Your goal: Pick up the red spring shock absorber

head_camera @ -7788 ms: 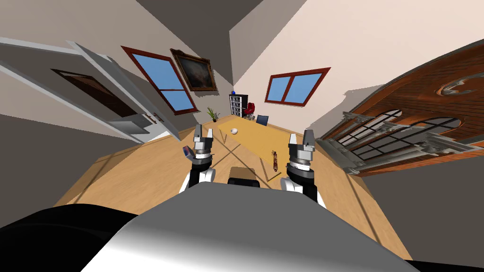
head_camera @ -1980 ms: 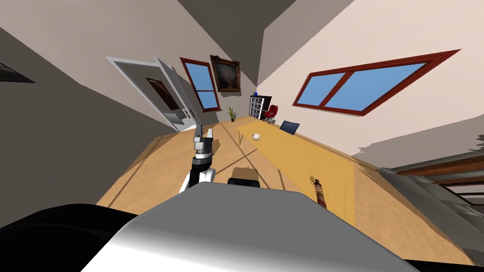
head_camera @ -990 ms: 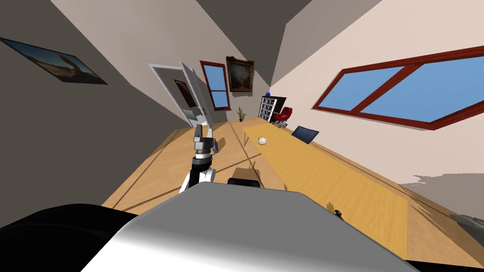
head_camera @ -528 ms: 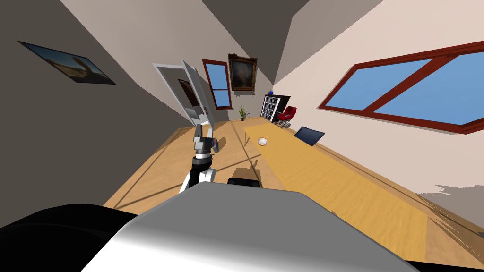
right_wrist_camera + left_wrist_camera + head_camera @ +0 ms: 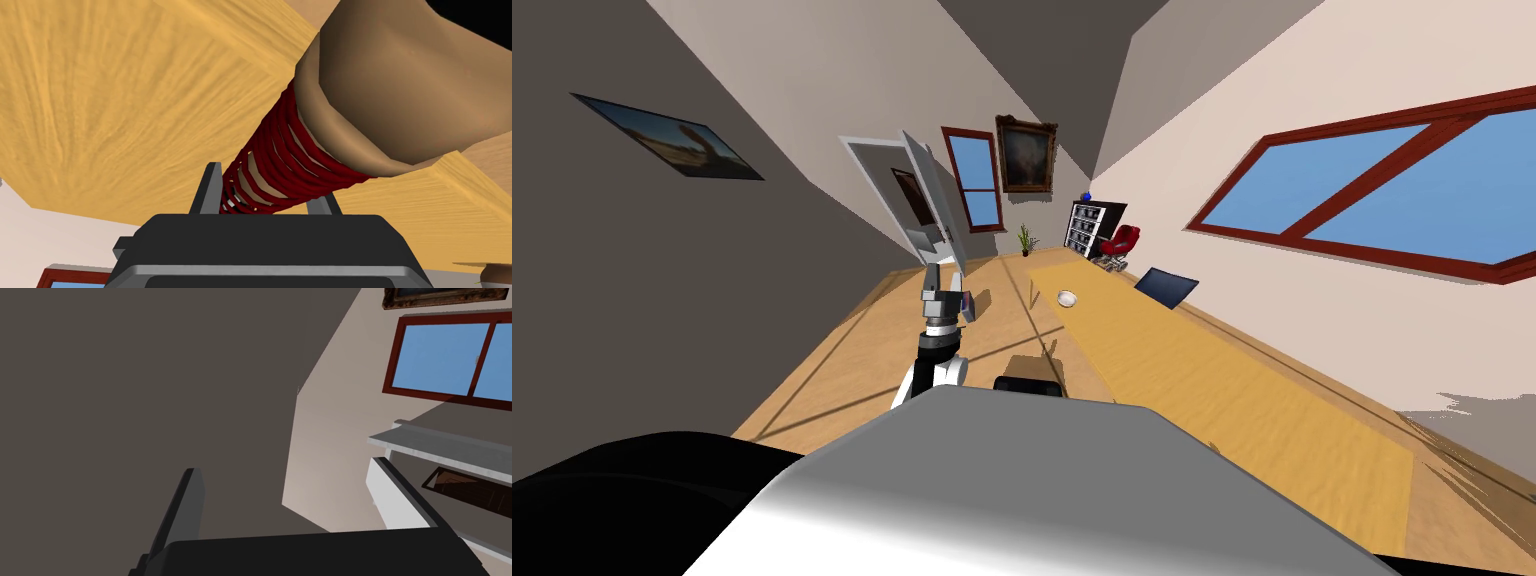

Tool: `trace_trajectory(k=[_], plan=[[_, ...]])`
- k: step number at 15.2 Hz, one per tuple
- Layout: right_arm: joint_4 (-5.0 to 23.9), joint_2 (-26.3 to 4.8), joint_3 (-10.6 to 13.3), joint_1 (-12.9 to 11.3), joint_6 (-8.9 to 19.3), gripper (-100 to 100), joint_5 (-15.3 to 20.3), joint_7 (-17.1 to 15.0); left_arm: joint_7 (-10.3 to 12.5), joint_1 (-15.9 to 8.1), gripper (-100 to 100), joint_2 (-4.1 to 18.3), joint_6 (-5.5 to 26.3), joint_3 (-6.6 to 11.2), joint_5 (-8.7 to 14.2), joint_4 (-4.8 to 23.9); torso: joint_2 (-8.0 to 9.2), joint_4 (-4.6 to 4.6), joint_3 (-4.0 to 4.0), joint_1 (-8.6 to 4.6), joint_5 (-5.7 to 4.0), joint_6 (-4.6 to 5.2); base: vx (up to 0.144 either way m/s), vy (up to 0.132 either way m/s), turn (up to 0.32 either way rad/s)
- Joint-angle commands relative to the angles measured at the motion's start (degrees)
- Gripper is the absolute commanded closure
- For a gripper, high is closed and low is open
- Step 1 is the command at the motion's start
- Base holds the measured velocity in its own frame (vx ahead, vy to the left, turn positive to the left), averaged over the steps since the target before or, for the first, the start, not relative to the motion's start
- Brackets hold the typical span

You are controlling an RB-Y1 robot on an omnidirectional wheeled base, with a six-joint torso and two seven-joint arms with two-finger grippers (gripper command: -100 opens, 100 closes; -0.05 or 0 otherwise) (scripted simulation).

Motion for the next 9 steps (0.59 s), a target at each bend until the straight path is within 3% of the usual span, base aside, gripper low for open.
trace_trajectory(k=[1, 2, 3, 4, 5, 8, 9], plan=[[0.0, 0.0, 0.0, 0.0, 0.0, 100, 0.0, 0.0, 0.0, 0.0, 0, 0.0, 0.0, 0.0, 0.0, 0.0, 0.0, 0.0, 0.0, 0.0, 0.0, 0.0, 0.0, 0.0, 0.0], [0.01, 0.0, -0.01, 0.0, 0.01, 100, -0.01, 0.0, 0.0, 0.0, 0, 0.0, 0.0, 0.0, 0.0, 0.0, 0.0, 0.0, 0.0, -0.03, -0.01, 0.0, 0.0, 0.0, 0.0], [-1.59, -0.88, 0.13, 1.93, -0.18, 100, -0.31, -0.32, 0.0, 0.0, 0, 0.0, 0.0, 0.0, 0.0, 0.0, 0.0, 0.0, 0.0, -0.04, -0.02, -0.01, 0.027, 0.013, -0.024], [-0.79, -0.88, 0.13, 1.93, -0.18, 100, -0.31, -0.32, 0.0, 0.0, 0, 0.0, 0.0, 0.0, 0.0, 0.0, -0.04, -0.03, -0.03, -0.02, 0.0, 0.04, 0.047, 0.024, -0.046], [-1.96, -2.04, 0.6, 3.79, -1.73, 100, -0.62, -0.92, 0.0, 0.01, 0, 0.0, 0.0, 0.0, 0.0, 0.0, -0.08, -0.04, -0.05, 0.05, 0.04, 0.06, 0.081, 0.05, -0.072], [-1.96, -2.04, 0.6, 3.79, -1.73, 100, -0.62, -0.92, 0.0, 0.01, 0, 0.0, 0.0, 0.0, 0.0, 0.0, -0.28, -0.06, -0.16, 0.22, 0.04, 0.0, 0.068, 0.05, -0.03], [-3.51, -2.09, 0.38, 4.5, -0.57, 100, -0.73, -0.77, 0.0, 0.01, 0, 0.0, 0.0, 0.0, 0.0, 0.0, -0.24, -0.05, -0.14, 0.17, 0.05, -0.02, 0.018, 0.016, 0.002]])
